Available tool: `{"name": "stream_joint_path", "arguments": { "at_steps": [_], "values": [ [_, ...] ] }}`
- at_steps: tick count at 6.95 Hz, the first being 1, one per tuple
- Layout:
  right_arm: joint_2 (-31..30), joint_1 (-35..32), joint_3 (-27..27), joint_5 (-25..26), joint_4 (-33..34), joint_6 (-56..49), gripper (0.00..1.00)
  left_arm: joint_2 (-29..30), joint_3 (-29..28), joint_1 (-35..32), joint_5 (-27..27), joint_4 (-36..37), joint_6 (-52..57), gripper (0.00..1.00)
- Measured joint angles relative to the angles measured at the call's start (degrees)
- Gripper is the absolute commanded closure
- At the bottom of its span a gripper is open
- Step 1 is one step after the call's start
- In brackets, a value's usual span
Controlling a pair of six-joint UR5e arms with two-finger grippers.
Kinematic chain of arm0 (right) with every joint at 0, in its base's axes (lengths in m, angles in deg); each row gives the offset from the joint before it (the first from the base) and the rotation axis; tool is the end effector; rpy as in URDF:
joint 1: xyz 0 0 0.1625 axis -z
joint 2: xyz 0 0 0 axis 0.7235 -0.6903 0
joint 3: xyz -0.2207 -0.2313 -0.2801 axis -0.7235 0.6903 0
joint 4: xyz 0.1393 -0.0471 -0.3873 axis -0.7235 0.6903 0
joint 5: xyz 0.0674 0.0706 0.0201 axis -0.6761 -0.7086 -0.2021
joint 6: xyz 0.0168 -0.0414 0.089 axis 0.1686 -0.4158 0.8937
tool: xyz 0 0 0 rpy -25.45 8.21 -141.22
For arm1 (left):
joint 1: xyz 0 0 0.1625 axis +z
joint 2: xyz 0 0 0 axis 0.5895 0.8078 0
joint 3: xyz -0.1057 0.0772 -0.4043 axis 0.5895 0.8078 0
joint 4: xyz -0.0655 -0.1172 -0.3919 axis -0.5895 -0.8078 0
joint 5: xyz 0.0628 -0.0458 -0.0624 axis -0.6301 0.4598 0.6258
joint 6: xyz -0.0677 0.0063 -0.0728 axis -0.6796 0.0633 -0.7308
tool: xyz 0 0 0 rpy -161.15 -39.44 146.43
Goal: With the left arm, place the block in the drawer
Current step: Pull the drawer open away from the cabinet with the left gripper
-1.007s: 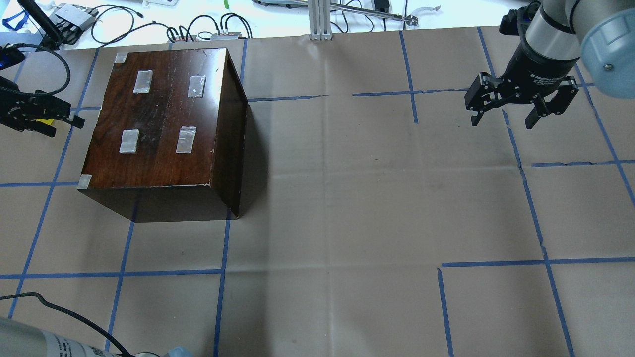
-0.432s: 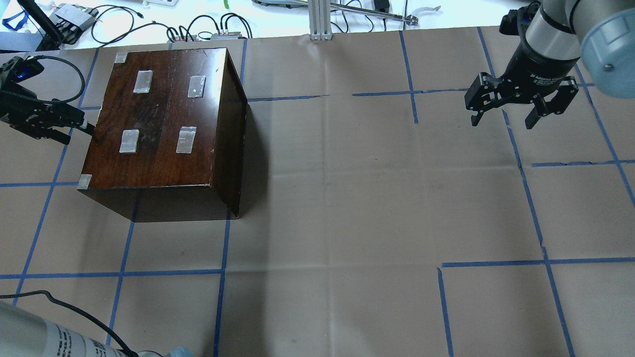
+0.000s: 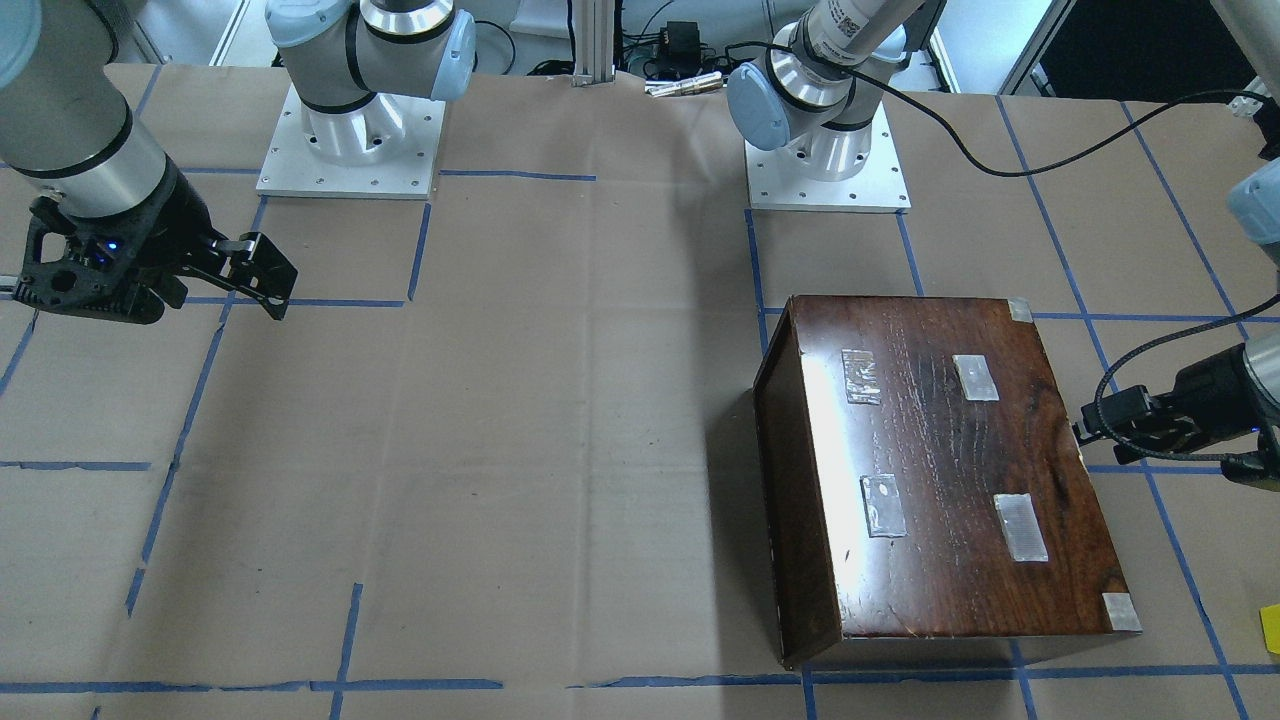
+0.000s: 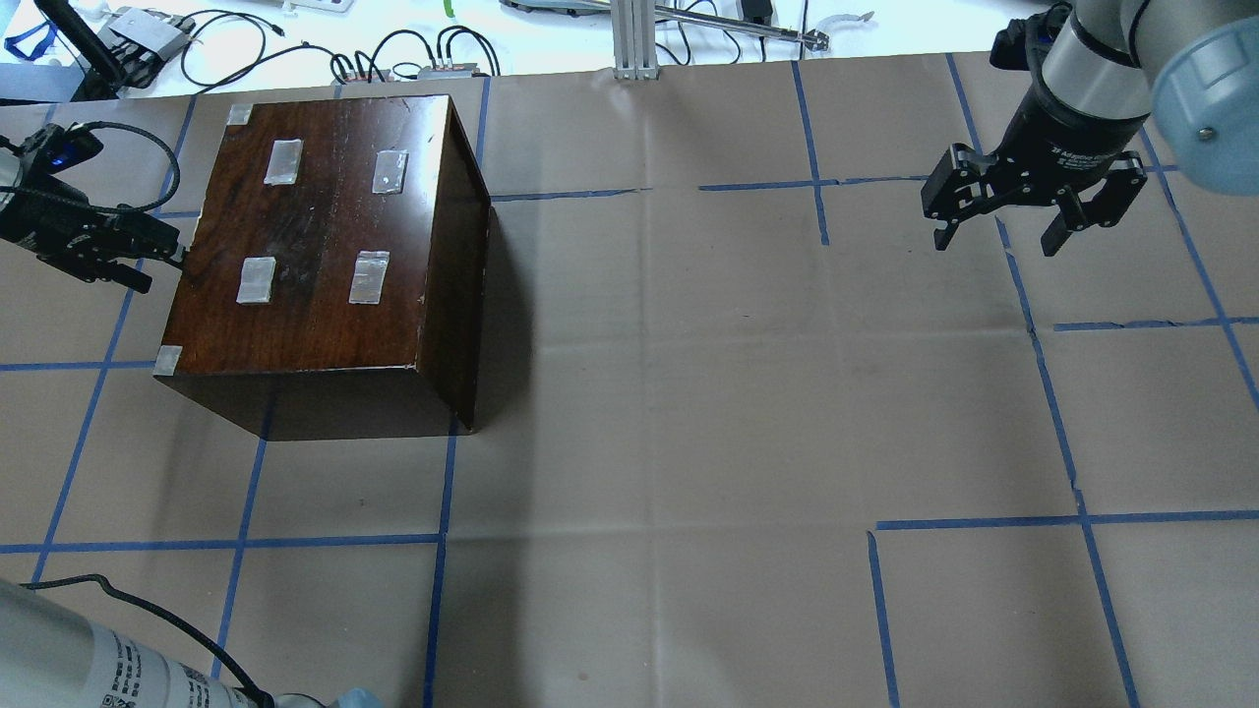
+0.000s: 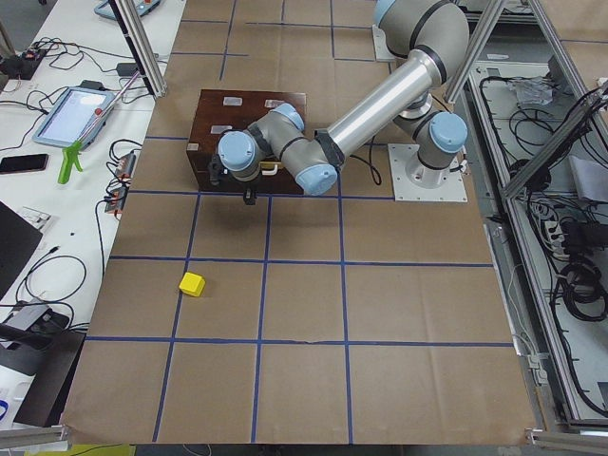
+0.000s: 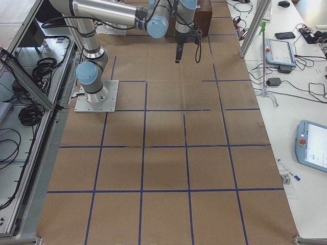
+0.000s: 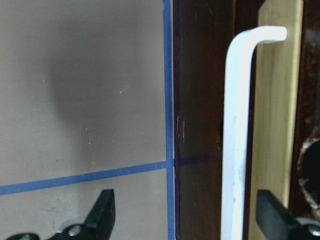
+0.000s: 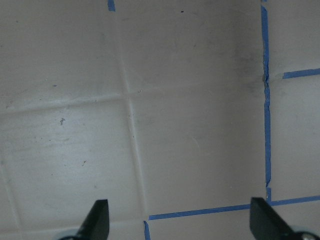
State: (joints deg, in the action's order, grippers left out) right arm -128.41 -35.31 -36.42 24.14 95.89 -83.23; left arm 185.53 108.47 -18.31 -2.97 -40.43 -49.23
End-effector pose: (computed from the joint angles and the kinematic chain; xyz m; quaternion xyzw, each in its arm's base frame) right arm 0.0589 -0.5170 0.4325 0.0602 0.9976 0.0329 0.0029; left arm 0.2217 -0.5905 0.2924 -0.0091 -0.9820 0.0008 0.1888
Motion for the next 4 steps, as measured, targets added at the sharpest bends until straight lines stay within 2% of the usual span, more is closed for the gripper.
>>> {"name": "stream_joint_path", "arguments": {
  "at_steps": [4],
  "values": [
    [0.00, 0.00, 0.01, 0.00, 0.00, -0.02, 0.00, 1.10, -0.12, -0.01, -0.26, 0.70, -0.15, 0.01]
  ]
}}
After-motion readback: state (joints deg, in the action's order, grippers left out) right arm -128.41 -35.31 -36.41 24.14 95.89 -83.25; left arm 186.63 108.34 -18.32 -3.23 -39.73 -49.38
